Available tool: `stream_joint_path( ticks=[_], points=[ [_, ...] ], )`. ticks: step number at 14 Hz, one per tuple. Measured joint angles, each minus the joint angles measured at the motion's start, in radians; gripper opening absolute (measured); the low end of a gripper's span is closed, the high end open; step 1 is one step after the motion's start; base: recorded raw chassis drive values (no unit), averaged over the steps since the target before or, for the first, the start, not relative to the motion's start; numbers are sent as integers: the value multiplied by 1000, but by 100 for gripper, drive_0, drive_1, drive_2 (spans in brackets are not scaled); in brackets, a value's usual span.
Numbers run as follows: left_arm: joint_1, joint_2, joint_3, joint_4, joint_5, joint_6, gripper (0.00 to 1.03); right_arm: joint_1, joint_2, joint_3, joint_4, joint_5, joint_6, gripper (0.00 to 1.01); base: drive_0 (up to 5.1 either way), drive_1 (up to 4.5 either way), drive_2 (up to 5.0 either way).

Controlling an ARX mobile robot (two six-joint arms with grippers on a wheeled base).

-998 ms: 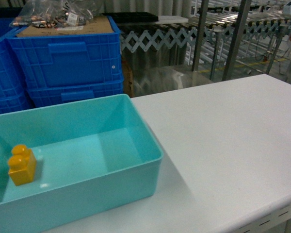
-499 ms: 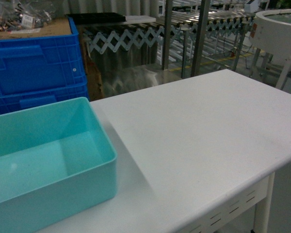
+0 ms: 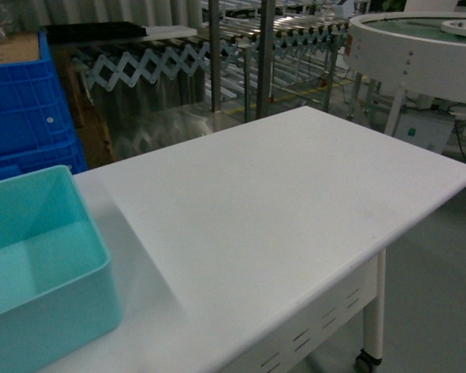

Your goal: Pick red block from blue box to shelf

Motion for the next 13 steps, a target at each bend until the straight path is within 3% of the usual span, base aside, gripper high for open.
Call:
stream_joint_path(
  ticks=[13],
  points=[
    [-1, 0, 0, 0, 0, 0, 98, 0, 0, 0, 0, 0, 0, 36, -156, -156, -156]
  ],
)
